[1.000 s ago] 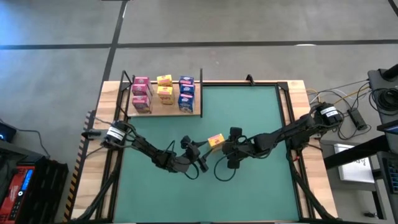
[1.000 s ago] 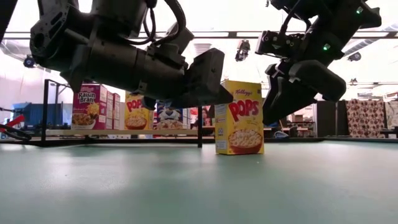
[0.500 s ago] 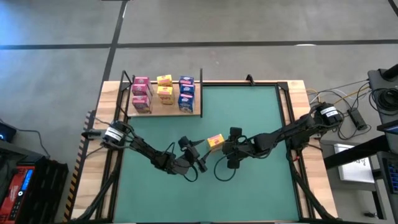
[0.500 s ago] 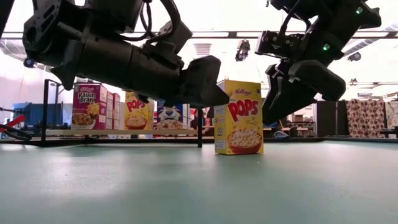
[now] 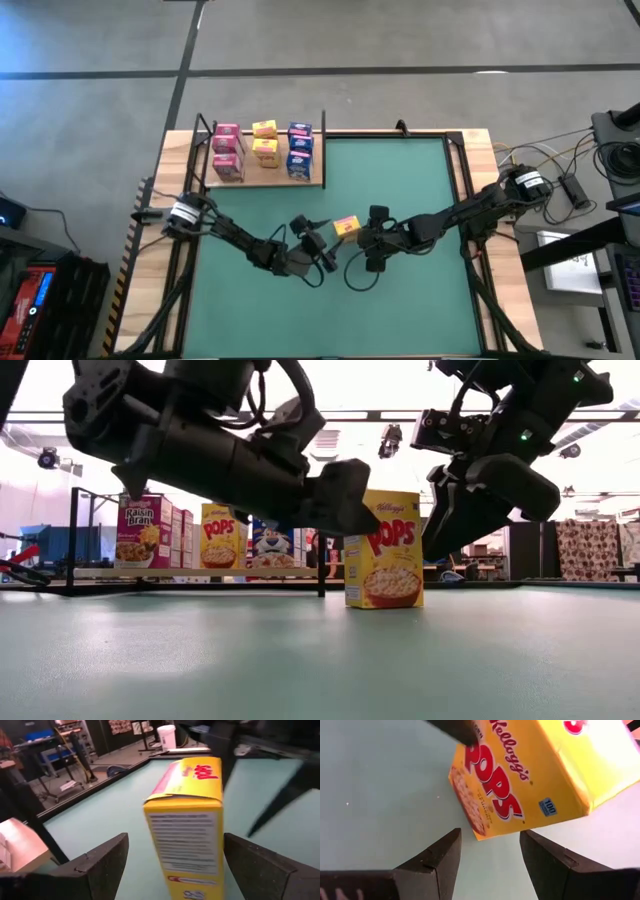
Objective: Stack cereal on shelf
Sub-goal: Put the yellow cereal box on the shelf aligned with the yellow cereal boxes
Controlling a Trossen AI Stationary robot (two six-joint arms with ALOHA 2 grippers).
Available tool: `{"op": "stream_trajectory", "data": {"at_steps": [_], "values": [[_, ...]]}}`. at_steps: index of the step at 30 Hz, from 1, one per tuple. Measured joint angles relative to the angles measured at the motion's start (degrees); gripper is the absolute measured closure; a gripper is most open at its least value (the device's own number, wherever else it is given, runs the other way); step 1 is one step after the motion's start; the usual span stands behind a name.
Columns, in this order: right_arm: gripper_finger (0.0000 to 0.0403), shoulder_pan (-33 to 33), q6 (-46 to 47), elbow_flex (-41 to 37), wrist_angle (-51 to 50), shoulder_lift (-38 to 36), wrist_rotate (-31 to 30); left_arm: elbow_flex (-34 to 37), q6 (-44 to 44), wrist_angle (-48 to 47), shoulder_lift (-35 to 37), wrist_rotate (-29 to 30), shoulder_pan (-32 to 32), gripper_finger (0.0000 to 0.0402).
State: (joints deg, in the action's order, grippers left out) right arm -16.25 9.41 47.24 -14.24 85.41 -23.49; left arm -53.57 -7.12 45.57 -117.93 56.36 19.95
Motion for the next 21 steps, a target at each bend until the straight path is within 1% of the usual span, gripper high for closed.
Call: {"op": "stream_trajectory", "data": {"at_steps": [6,10,17,21], "values": [[0.0211,0.0,0.0,0.0,0.0,0.0,0.1,0.0,-0.4,0.1,0.0,-0.4,-1.0,0.0098],[0.0211,0.0,-0.3,0.0,0.0,0.0,0.1,0.0,-0.9,0.1,0.1,-6.3,-1.4,0.0098],[0.0211,0.0,-0.4,0.0,0.0,0.0,0.1,0.0,0.8,0.1,0.7,-7.6,-1.9,0.0098],[0.0211,0.0,-0.5,0.0,0.0,0.0,0.1,0.0,0.6,0.1,0.7,-11.3,-2.6,0.0098]]}}
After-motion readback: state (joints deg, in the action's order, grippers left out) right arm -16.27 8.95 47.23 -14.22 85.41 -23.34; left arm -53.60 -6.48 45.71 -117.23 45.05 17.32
